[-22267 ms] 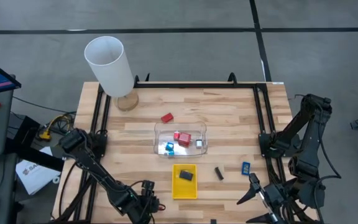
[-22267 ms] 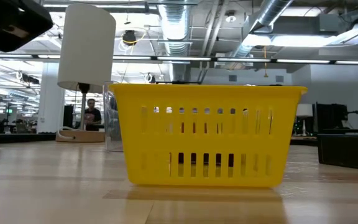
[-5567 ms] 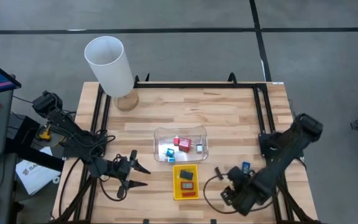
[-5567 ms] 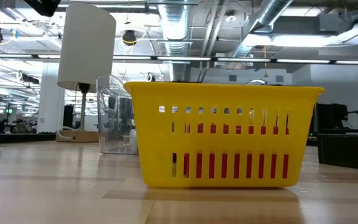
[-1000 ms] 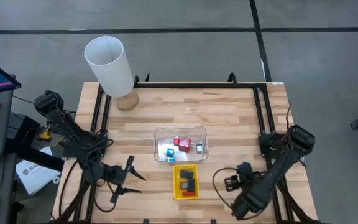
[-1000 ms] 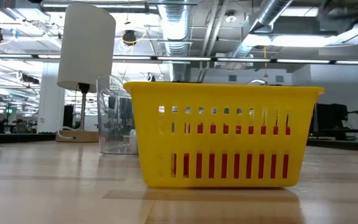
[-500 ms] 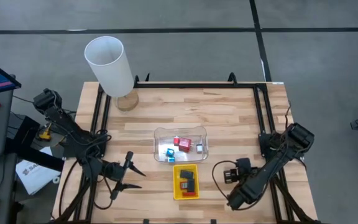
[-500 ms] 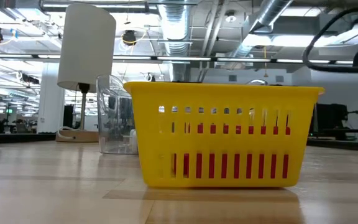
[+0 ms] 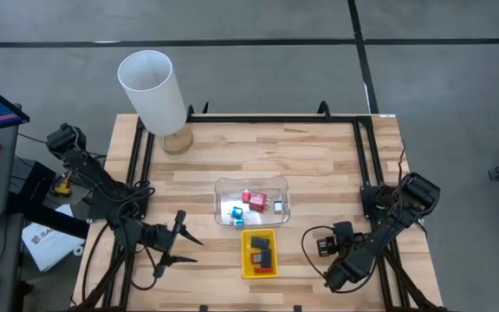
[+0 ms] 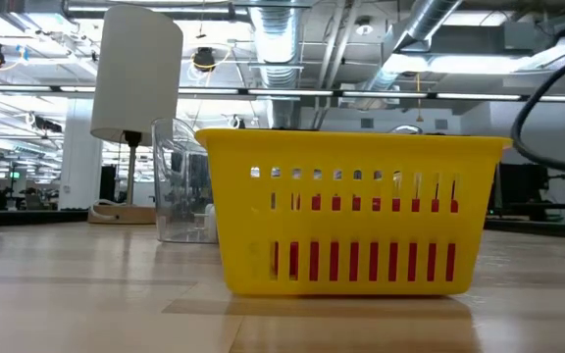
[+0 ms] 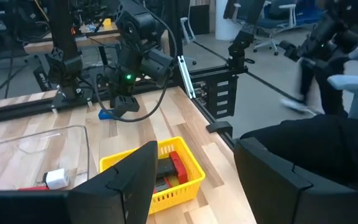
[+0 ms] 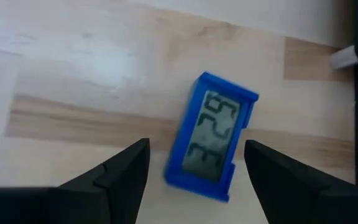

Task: Pick & Place Office items
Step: Put the dark blue digital clock into the yellow bin

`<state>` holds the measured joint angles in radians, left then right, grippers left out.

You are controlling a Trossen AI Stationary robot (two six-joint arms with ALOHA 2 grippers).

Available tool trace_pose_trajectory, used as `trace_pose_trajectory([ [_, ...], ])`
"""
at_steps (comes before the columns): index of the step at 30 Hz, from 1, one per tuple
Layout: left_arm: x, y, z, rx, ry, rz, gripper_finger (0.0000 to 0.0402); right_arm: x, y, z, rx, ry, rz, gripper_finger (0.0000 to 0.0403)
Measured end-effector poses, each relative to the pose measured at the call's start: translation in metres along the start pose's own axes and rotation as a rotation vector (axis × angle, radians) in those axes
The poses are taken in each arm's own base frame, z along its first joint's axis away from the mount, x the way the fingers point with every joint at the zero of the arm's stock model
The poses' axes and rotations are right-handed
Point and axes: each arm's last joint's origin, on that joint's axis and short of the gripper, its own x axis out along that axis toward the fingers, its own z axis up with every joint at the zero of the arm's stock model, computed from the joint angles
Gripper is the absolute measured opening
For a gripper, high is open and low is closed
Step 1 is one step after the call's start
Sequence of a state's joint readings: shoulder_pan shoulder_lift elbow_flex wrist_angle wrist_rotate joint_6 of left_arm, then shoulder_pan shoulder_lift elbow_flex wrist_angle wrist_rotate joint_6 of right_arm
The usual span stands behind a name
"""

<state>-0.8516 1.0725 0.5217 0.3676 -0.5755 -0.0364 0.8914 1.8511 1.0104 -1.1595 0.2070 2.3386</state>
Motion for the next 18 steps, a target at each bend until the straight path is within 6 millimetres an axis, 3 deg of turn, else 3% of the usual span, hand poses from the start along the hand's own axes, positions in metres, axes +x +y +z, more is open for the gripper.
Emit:
trace_pose_trajectory([
  [14,0.000,0.000,0.002,-0.123,-0.021,-0.003,0.0209,0.016,-0.017,-0.009,-0.051,-0.046,0.058,0.0254],
  [18,0.000,0.000,0.005,-0.141,-0.046,-0.006,0.0209,0.018,-0.019,-0.010,-0.062,-0.054,0.071,0.0235],
])
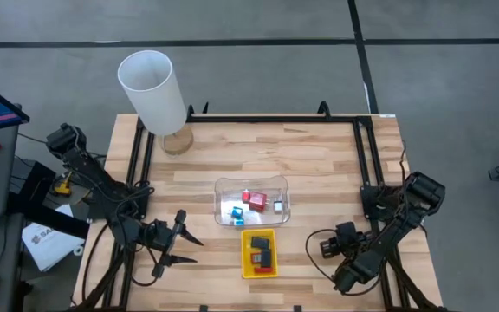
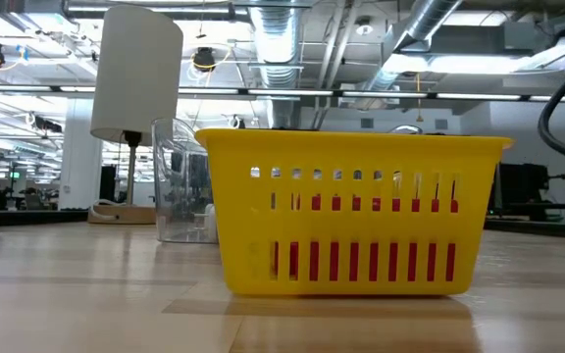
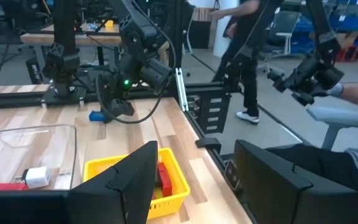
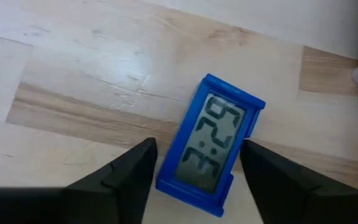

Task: Pick & Place Office items
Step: Put the dark blue digital clock into the yellow bin

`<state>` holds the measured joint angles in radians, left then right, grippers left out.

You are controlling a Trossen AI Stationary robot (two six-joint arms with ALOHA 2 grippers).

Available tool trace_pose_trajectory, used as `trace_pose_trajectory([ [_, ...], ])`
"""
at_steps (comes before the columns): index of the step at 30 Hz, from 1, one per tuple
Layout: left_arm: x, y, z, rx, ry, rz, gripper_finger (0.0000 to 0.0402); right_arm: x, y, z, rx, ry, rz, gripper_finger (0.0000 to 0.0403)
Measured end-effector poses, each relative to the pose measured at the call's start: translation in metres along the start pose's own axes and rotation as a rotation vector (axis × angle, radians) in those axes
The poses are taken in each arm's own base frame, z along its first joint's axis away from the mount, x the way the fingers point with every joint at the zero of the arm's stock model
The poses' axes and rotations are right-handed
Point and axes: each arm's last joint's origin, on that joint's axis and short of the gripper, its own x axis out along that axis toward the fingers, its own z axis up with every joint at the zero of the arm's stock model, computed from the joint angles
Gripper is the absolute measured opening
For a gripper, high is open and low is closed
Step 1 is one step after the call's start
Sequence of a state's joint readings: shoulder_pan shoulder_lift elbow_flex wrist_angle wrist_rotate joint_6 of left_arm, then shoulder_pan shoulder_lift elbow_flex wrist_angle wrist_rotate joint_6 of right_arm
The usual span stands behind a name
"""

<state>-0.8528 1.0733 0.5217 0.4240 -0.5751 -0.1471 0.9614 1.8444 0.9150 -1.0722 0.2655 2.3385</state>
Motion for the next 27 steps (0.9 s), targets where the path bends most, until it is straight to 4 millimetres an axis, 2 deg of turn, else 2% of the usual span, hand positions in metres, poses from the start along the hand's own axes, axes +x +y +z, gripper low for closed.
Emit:
trace_pose_trajectory([
  [8,-0.002,-0.004,0.005,-0.017,-0.045,-0.025,0.0209,0.000,-0.001,-0.004,-0.035,-0.020,0.045,0.0141],
  [14,-0.003,-0.006,0.006,-0.004,-0.060,-0.033,0.0209,-0.011,0.009,-0.005,-0.060,-0.046,0.096,0.0142],
  [17,-0.003,-0.006,0.006,-0.004,-0.059,-0.033,0.0209,-0.026,0.026,-0.005,-0.019,-0.014,0.200,0.0161],
  [19,-0.003,-0.006,0.006,-0.003,-0.058,-0.033,0.0209,-0.032,0.032,-0.003,-0.028,-0.055,0.255,0.0166],
  [22,-0.004,-0.007,0.006,-0.001,-0.057,-0.038,0.0209,-0.050,0.051,-0.003,-0.030,-0.081,0.410,0.0156],
  [27,-0.005,-0.008,0.005,0.005,-0.051,-0.047,0.0209,-0.086,0.070,0.002,-0.076,-0.153,0.568,0.0137],
])
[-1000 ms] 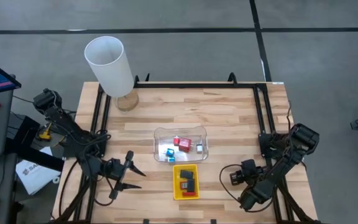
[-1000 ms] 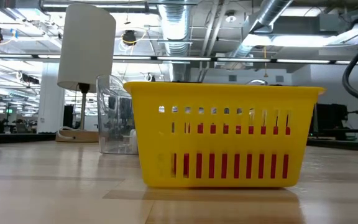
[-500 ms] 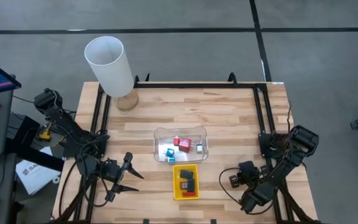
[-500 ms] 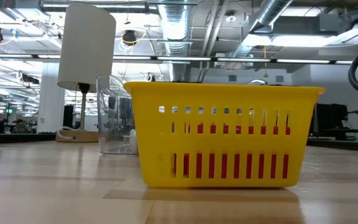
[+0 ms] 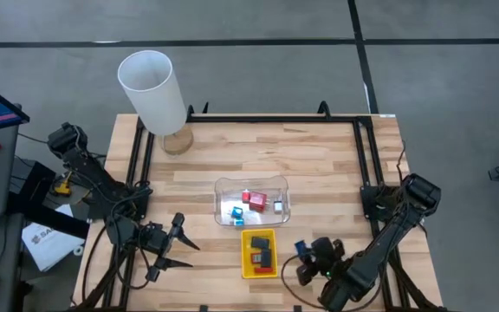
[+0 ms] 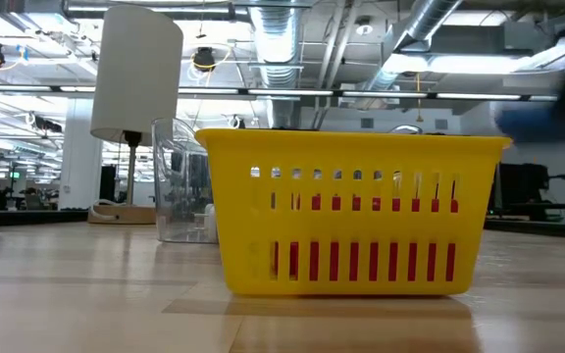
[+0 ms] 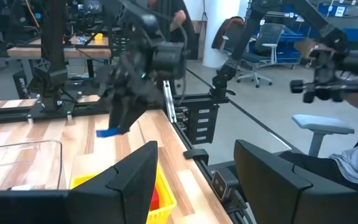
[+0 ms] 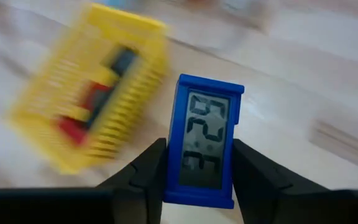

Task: Pick & Place Office items
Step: Put the dark blue digital clock into the yellow bin, then return to Home Position

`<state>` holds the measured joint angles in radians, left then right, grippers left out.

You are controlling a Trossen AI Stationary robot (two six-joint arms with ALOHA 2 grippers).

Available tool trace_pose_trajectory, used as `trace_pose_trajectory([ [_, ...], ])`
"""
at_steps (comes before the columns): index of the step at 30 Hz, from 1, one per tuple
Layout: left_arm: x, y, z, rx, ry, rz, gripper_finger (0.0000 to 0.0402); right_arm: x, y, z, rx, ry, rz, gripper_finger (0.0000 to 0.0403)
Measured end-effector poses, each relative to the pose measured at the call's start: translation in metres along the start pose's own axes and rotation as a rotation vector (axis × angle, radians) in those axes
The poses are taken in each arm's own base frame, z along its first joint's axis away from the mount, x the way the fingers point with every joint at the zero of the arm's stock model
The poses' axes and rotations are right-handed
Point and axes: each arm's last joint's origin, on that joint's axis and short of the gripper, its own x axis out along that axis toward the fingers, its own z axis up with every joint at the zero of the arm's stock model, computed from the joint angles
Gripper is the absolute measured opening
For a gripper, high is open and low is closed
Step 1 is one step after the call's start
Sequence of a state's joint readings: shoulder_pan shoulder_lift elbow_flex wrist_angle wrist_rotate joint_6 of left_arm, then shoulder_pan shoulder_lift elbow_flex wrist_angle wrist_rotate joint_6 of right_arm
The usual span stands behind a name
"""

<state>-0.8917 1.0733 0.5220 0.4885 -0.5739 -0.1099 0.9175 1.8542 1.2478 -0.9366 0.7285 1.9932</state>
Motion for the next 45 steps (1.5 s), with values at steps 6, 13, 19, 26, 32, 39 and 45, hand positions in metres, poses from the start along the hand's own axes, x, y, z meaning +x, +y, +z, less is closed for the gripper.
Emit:
trace_pose_trajectory([
  [6,0.000,0.000,-0.002,0.011,0.016,0.003,0.0209,-0.012,0.041,0.021,-0.055,-0.044,0.159,0.0161],
  [13,0.000,0.001,-0.004,0.025,0.038,0.006,0.0209,0.015,0.079,0.057,-0.225,-0.066,0.315,0.0149],
  [19,0.000,0.001,-0.008,0.046,0.070,0.010,0.0209,0.042,0.084,0.087,-0.327,0.048,0.320,0.0154],
  [26,0.000,0.001,-0.009,0.048,0.078,0.011,0.0209,0.075,0.080,0.101,-0.390,0.150,0.266,0.0155],
  [32,0.000,0.001,-0.009,0.047,0.085,0.012,0.0209,0.110,0.076,0.081,-0.422,0.268,0.204,0.0160],
  [39,0.000,0.001,-0.010,0.047,0.088,0.012,0.0209,0.117,0.077,0.075,-0.418,0.267,0.206,0.0200],
  [45,0.000,0.001,-0.010,0.047,0.088,0.012,0.0209,0.105,0.082,0.077,-0.395,0.212,0.246,0.0231],
])
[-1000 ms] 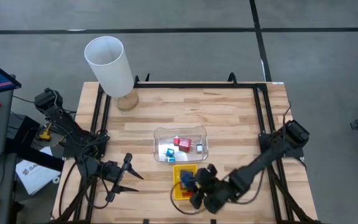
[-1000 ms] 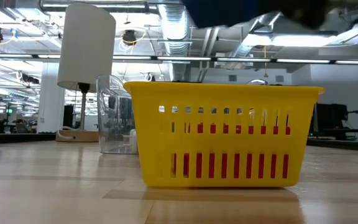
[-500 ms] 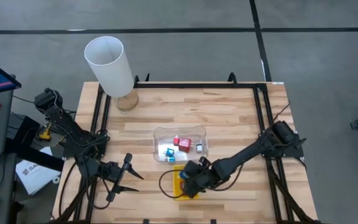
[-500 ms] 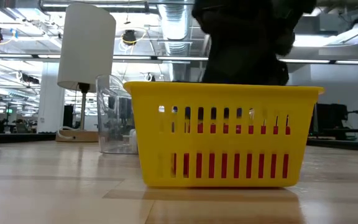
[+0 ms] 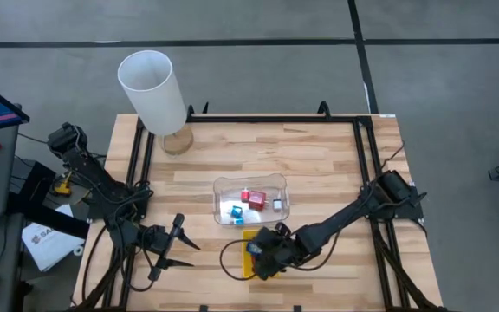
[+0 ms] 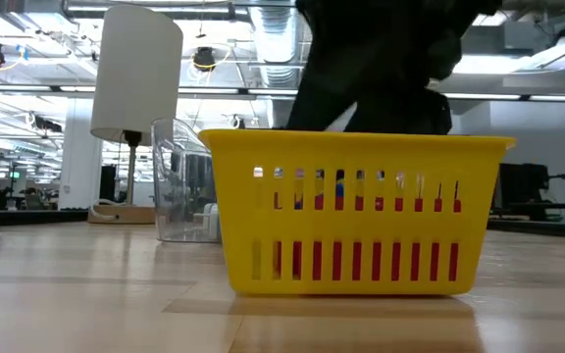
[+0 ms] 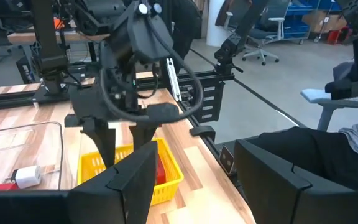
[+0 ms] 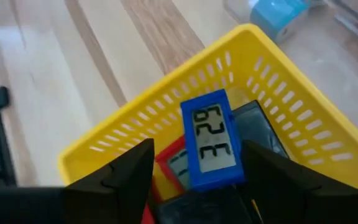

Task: Pick & Place Office items
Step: Return to Home Position

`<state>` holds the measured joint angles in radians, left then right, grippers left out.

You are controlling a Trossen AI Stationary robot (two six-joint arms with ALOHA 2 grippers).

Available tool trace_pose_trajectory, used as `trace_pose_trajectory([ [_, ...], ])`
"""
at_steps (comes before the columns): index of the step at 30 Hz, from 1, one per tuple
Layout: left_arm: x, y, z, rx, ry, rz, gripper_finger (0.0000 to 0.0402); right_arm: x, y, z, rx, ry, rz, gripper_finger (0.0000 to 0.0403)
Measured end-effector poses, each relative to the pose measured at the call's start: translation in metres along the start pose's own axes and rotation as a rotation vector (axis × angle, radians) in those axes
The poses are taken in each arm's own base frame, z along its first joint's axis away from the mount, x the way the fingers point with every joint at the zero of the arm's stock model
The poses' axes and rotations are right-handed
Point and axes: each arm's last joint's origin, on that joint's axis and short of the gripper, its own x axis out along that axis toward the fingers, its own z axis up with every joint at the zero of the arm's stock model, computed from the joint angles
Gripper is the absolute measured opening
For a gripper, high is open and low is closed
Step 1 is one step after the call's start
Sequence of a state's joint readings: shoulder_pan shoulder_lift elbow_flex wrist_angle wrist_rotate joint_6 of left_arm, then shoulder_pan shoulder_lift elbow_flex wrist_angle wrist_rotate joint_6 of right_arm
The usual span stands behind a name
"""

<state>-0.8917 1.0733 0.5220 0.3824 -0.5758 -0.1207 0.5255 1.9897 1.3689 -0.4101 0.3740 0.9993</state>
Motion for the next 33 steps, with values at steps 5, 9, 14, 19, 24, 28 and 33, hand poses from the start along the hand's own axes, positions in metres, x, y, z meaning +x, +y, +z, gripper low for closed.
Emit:
trace_pose_trajectory([
  [5,0.000,0.000,0.000,0.001,0.002,0.000,0.0209,-0.023,0.011,-0.007,0.034,-0.079,0.019,0.0234],
  [9,-0.003,0.003,-0.012,-0.009,0.114,0.017,0.0209,-0.054,0.021,-0.029,0.048,-0.168,-0.013,0.0232],
  [14,-0.027,0.013,-0.039,-0.068,0.219,0.090,0.0209,-0.089,0.023,-0.073,0.121,-0.271,-0.082,0.0232],
  [19,-0.051,0.036,-0.072,-0.159,0.061,0.142,0.0209,-0.109,0.022,-0.102,0.175,-0.362,-0.091,0.0232],
  [24,-0.045,0.074,-0.070,-0.111,-0.108,0.118,0.0209,-0.109,0.014,-0.100,0.193,-0.371,-0.141,0.0232],
  [28,-0.035,0.110,-0.055,-0.049,-0.080,0.080,0.0209,-0.110,0.012,-0.093,0.190,-0.373,-0.157,0.0232],
  [33,-0.051,0.144,-0.050,-0.036,-0.068,0.099,0.0209,-0.115,0.009,-0.097,0.163,-0.416,-0.174,0.0232],
])
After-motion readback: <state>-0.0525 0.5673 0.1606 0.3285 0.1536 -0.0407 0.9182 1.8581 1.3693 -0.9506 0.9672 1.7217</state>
